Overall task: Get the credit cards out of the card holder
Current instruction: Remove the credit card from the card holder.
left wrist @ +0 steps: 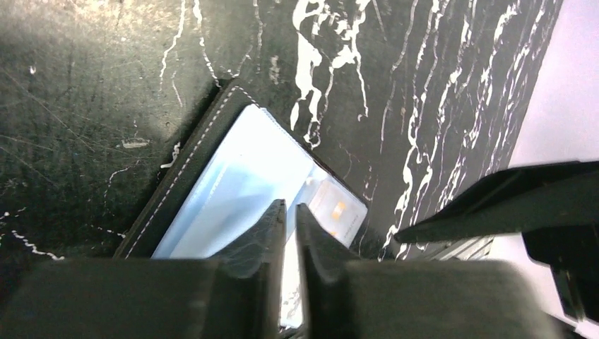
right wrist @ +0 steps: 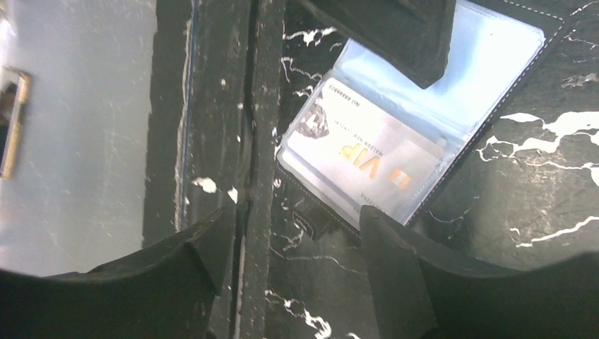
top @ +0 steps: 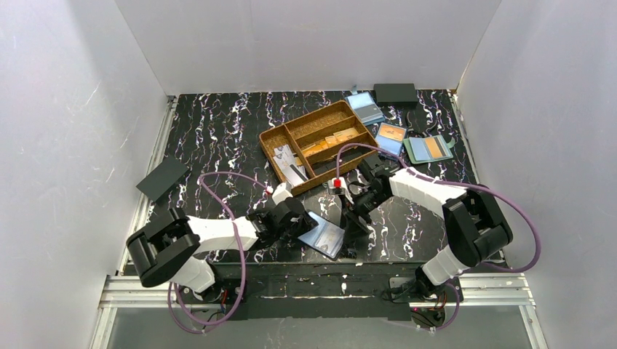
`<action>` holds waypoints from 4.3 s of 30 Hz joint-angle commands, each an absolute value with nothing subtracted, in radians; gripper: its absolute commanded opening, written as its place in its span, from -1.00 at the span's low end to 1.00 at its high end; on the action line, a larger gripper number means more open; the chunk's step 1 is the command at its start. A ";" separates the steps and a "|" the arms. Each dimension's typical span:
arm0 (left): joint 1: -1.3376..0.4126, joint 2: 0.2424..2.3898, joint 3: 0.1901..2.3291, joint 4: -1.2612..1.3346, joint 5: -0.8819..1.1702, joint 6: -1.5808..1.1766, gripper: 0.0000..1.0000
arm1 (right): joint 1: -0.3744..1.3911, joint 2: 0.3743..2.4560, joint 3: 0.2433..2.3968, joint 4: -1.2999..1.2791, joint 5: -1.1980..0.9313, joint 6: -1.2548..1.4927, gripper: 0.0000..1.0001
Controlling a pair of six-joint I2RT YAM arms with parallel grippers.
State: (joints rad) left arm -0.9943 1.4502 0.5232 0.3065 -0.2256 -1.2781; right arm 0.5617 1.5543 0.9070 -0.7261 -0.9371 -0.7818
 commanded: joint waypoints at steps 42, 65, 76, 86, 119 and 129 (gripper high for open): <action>-0.998 1.330 0.505 0.313 0.086 -0.908 0.06 | 0.667 1.427 0.818 -0.730 -0.694 -1.168 -0.97; -0.997 1.497 0.620 0.319 0.091 -0.984 0.05 | 0.631 1.282 0.870 -0.471 -0.248 -0.964 0.09; -0.997 1.408 0.563 0.330 -0.043 -1.090 0.05 | 0.514 1.259 0.748 -0.249 -0.765 -0.247 -0.21; -0.997 1.355 0.501 0.380 -0.103 -1.134 -0.03 | 0.514 1.360 0.712 -0.152 -0.773 -0.107 -0.75; -0.995 1.471 0.531 0.429 -0.090 -1.111 -0.07 | 0.558 1.529 0.746 -0.198 -0.666 -0.106 -0.67; -0.996 1.500 0.532 0.435 -0.082 -1.114 -0.08 | 0.545 1.535 0.748 -0.194 -0.648 -0.091 -0.58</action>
State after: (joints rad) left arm -0.9943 1.4906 0.5079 0.4381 -0.0700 -1.1271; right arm 0.5556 1.5253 0.7162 -0.1864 -0.6598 -0.1001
